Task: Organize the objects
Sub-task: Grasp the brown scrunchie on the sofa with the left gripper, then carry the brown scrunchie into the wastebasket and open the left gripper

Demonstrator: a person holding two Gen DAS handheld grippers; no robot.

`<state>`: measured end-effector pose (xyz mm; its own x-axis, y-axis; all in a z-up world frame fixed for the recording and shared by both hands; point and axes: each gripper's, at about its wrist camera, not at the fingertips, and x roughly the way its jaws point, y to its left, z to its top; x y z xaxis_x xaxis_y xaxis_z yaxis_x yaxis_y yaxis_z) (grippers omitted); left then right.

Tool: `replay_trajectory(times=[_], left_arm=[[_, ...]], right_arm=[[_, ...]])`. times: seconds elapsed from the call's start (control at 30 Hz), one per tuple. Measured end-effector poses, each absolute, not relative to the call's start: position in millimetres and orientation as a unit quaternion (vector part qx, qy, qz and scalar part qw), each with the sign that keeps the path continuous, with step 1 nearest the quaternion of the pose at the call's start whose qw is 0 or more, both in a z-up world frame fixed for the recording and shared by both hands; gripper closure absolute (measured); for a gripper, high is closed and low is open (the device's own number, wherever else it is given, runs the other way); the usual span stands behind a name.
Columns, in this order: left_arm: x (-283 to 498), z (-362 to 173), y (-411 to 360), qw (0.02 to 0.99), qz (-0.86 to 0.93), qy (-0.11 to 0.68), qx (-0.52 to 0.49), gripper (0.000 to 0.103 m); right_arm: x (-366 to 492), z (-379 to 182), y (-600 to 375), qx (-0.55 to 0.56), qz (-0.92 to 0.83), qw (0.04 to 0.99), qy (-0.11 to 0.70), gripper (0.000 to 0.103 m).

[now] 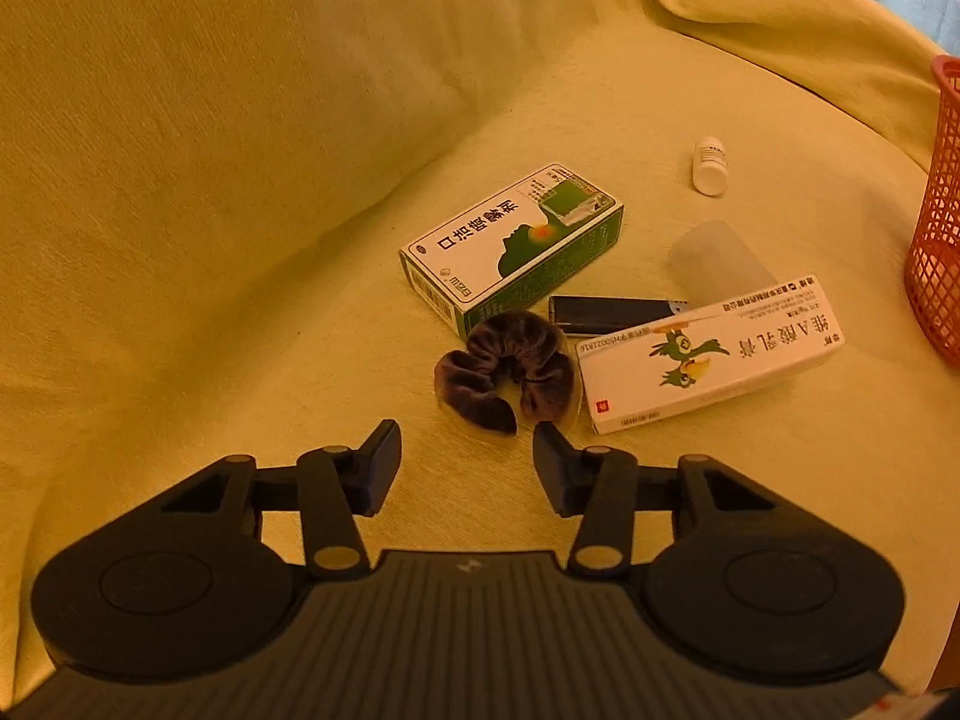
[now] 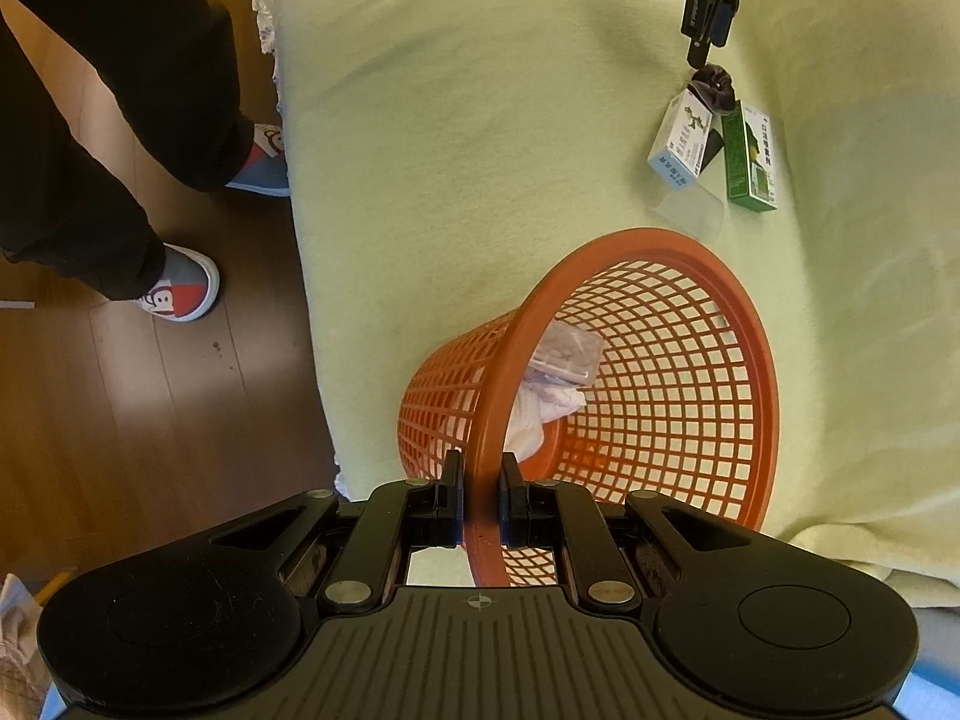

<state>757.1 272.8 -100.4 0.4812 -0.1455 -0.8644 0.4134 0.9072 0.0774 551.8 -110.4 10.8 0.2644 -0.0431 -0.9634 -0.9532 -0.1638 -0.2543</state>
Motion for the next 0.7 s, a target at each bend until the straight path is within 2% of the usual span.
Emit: replay_trajectory(times=[0.1,0.27,0.33,0.37,0.5,0.7], left_arm=[[761,-106,275,0.848,-0.169,0.484,0.132,0.068],[769,-109,274,0.848,-0.175,0.485,0.125,0.07],[771,-112,273,0.843,-0.18,0.492,0.123,0.075],[772,-113,272,0.841,-0.184,0.494,0.122,0.086],[770,-110,274,0.842,-0.187,0.494,0.11,0.097],[757,-90,287,0.855,-0.172,0.482,0.09,0.099]], right_arm=[[553,10,-111,-0.613,0.449,0.505,0.411,0.096],[553,9,-111,-0.612,0.445,0.504,0.416,0.096],[552,9,-111,-0.613,0.444,0.505,0.416,0.096],[552,9,-111,-0.613,0.443,0.506,0.415,0.096],[552,9,-110,-0.613,0.441,0.507,0.415,0.096],[551,8,-109,-0.616,0.44,0.507,0.412,0.096]])
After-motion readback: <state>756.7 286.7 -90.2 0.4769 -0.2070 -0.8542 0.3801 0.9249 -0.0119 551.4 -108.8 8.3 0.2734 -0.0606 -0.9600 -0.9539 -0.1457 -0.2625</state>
